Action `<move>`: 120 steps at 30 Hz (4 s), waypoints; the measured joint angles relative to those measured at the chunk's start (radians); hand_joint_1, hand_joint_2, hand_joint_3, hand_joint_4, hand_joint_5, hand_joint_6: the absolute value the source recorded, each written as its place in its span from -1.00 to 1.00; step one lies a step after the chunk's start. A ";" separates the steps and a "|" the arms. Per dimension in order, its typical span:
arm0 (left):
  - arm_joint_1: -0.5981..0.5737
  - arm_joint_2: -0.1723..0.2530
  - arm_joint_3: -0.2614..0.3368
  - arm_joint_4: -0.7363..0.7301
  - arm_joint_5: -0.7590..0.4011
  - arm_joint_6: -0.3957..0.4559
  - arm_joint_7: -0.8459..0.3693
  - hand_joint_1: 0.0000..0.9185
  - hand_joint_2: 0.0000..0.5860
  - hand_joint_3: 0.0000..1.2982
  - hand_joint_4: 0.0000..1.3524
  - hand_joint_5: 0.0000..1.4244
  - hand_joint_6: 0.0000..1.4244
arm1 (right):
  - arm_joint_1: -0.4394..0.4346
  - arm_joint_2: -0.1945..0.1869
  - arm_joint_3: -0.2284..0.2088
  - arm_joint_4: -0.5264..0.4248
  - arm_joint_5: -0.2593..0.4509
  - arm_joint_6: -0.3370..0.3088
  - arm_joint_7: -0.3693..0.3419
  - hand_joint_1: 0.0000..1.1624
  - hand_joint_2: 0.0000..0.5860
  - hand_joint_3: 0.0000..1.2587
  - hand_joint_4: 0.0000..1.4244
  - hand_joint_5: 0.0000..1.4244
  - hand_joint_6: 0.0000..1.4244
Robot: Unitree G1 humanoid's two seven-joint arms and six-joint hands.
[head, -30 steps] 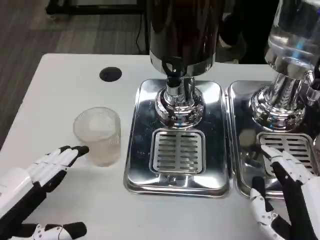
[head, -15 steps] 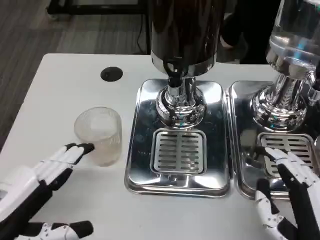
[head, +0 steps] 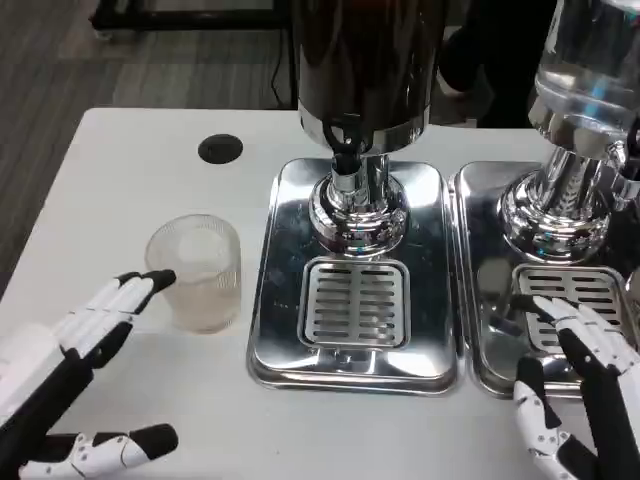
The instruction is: Grasp the cup under the faucet to collect the drink, then remove the cup.
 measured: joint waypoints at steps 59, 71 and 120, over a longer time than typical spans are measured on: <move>-0.630 -0.130 -0.231 0.568 -0.057 0.332 -0.214 -0.78 -0.97 -1.00 -1.00 -1.00 -0.86 | -0.028 0.069 0.039 -0.014 -0.050 0.005 0.004 -0.41 0.79 -0.53 -0.69 -0.74 -0.60; -0.671 -0.156 -0.281 0.622 -0.054 0.335 -0.223 -0.75 -0.95 -1.00 -1.00 -1.00 -0.86 | -0.029 0.069 0.039 -0.013 -0.049 0.005 0.004 -0.41 0.79 -0.52 -0.67 -0.74 -0.58; -0.675 -0.185 -0.250 0.681 -0.100 0.219 -0.164 -0.77 -0.92 -1.00 -1.00 -0.81 -0.74 | 0.003 0.081 0.056 -0.037 -0.005 0.003 0.024 -0.40 0.79 -0.51 -0.67 -0.71 -0.47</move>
